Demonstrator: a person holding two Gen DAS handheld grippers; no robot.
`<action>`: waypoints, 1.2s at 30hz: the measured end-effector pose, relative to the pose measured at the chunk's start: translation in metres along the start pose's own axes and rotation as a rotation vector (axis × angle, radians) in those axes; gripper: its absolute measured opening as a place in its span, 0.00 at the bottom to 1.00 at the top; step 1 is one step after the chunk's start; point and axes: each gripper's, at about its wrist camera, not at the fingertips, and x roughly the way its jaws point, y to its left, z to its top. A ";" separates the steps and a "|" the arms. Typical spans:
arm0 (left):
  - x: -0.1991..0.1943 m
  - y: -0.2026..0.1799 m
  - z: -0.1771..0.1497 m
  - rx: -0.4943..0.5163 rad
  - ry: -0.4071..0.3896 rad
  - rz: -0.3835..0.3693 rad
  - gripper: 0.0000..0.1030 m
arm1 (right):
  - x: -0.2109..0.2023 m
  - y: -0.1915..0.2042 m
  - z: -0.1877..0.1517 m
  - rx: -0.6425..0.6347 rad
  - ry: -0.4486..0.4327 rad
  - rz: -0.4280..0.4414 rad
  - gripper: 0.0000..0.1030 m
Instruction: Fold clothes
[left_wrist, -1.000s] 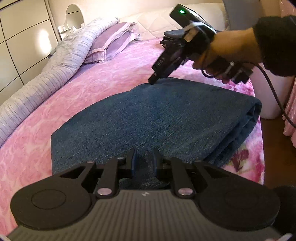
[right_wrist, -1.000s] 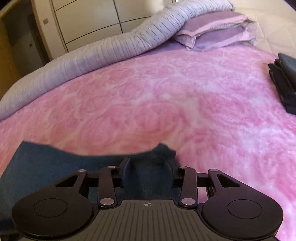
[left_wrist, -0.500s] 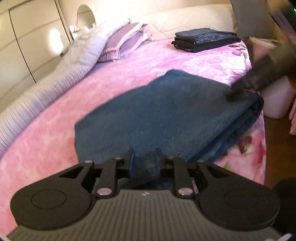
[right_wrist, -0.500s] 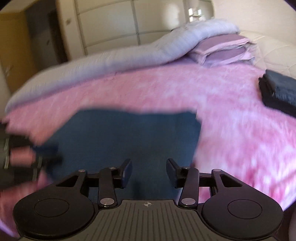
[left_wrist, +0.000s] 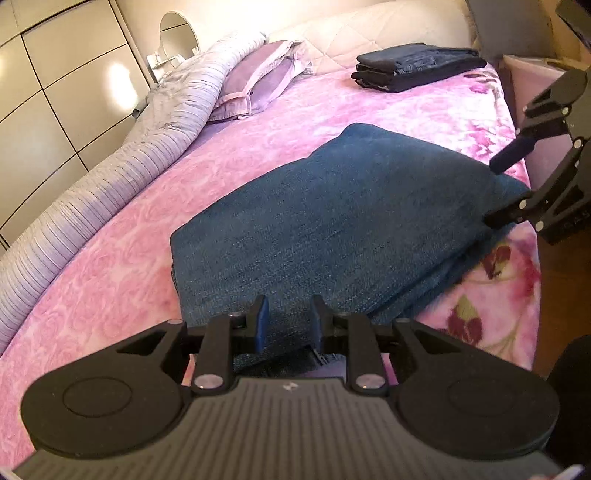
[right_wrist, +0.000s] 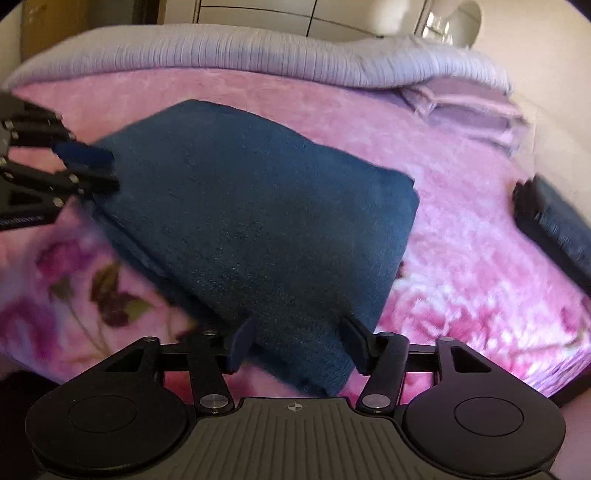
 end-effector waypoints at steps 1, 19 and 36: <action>0.000 0.000 -0.001 -0.003 -0.001 -0.002 0.20 | 0.000 0.002 -0.001 -0.007 0.001 -0.012 0.61; 0.000 -0.003 -0.001 0.037 -0.009 0.007 0.20 | 0.005 0.019 -0.004 -0.113 -0.007 -0.113 0.65; -0.006 0.016 -0.009 0.141 0.005 0.086 0.23 | 0.010 0.024 -0.006 -0.207 -0.016 -0.132 0.66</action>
